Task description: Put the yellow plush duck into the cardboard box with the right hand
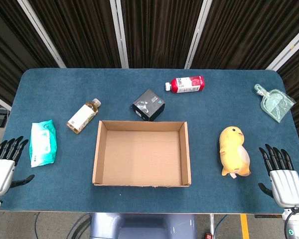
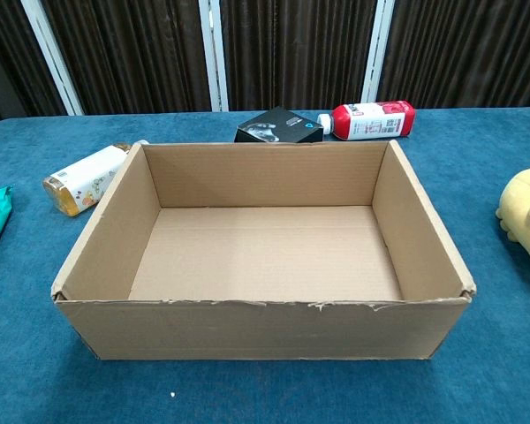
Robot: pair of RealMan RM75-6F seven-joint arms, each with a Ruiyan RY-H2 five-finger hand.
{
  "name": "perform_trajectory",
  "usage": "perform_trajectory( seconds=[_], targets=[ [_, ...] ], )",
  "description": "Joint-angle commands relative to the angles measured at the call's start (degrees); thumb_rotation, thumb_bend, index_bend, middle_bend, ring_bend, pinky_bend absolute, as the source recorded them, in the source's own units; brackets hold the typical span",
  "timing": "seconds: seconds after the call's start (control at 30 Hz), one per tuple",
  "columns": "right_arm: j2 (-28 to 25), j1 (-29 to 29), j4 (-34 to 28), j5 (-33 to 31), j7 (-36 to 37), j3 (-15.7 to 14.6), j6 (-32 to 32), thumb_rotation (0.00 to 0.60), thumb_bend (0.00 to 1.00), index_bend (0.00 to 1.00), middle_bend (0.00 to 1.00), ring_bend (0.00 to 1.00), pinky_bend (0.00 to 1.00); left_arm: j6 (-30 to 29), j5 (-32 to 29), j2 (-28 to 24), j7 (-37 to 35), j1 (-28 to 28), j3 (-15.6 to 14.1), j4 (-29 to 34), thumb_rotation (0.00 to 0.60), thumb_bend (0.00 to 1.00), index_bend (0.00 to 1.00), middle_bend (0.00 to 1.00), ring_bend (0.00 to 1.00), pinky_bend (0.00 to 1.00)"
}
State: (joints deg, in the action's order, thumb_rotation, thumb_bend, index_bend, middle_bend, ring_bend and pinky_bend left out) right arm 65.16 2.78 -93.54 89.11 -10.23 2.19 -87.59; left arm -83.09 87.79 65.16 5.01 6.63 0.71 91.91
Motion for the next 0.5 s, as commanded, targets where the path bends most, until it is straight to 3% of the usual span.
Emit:
perform_trajectory(
  seconds=[0.03,0.37,0.5],
  targets=[
    [-0.25,0.13,0.26,-0.33,0.90,0.25,0.23,0.600,0.00,0.00,0.00,0.00,0.00,0.03,-0.10,-0.04,0.06,-0.03,-0.02,0.06,0.600,0.09,0.06,0.00,0.00,0.00],
    [0.24,0.81,1.48,-0.31,1.21,0.21,1.49,0.600,0.00,0.00,0.00,0.00,0.00,-0.34,0.30,-0.04,0.12,0.08,0.12,0.64,0.600,0.09,0.08,0.00,0.00,0.00],
    [0.46,3.92,3.04,-1.28,2.71,1.50,5.92,0.600,0.00,0.02,0.00,0.00,0.00,-1.33,-0.01,0.18,1.80,-0.19,0.60,0.72,0.600,0.09,0.09,0.00,0.00,0.00]
  ],
)
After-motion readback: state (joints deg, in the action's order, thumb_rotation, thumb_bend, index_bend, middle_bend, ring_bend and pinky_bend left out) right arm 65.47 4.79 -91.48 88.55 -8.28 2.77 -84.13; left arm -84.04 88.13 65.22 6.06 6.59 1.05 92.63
